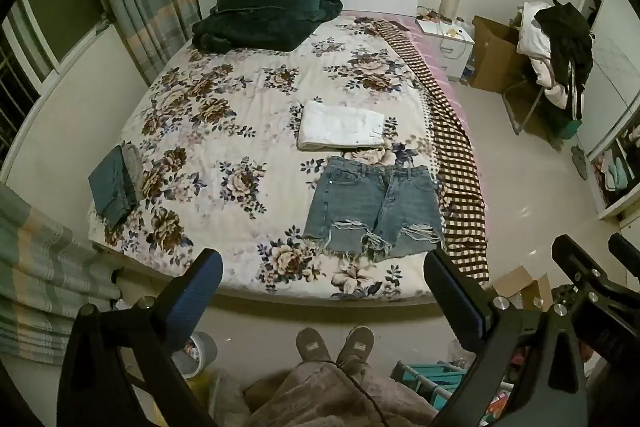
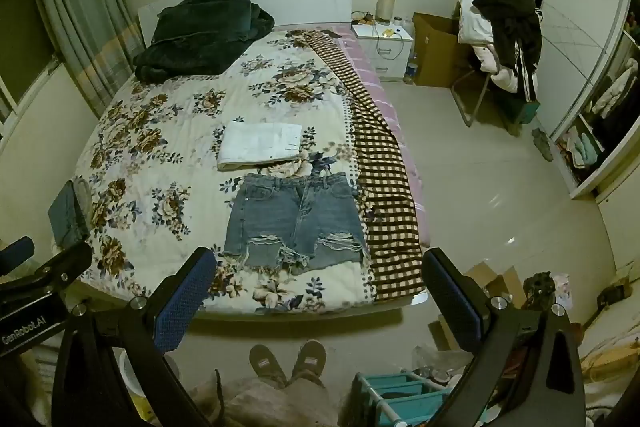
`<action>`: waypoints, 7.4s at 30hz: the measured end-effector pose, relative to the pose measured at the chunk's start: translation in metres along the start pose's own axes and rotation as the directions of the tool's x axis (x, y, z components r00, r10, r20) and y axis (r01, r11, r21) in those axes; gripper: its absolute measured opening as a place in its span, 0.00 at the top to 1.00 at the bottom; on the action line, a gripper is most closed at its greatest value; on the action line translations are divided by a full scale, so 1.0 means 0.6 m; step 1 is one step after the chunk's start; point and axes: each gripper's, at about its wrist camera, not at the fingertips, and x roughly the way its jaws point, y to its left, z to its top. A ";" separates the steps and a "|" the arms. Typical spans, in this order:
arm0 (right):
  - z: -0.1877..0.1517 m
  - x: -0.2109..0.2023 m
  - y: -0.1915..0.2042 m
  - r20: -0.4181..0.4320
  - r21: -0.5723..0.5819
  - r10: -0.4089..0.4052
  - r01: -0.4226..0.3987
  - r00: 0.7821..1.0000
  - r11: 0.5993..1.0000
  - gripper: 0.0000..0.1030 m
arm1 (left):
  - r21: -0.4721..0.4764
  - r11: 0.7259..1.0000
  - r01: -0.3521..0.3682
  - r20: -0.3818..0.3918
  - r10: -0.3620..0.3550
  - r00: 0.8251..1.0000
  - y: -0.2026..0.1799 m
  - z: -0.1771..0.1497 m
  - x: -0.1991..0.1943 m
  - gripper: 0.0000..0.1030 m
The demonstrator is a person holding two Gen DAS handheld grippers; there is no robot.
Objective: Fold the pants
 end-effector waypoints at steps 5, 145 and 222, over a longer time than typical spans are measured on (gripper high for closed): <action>0.001 0.001 0.000 -0.002 -0.002 -0.002 0.002 1.000 1.000 0.00 | 0.000 1.000 0.008 -0.008 -0.008 1.000 -0.002 -0.001 0.001 0.00; 0.075 1.429 -0.260 -0.603 0.140 0.375 -0.369 0.704 0.919 0.34 | -0.159 0.987 -0.020 -0.503 -0.063 0.862 -0.574 -0.182 1.039 0.38; 0.072 1.353 0.132 -0.666 -0.125 0.382 -0.600 0.641 0.790 0.04 | -0.837 -0.518 0.176 0.347 -0.255 0.903 -0.168 -0.344 0.985 0.46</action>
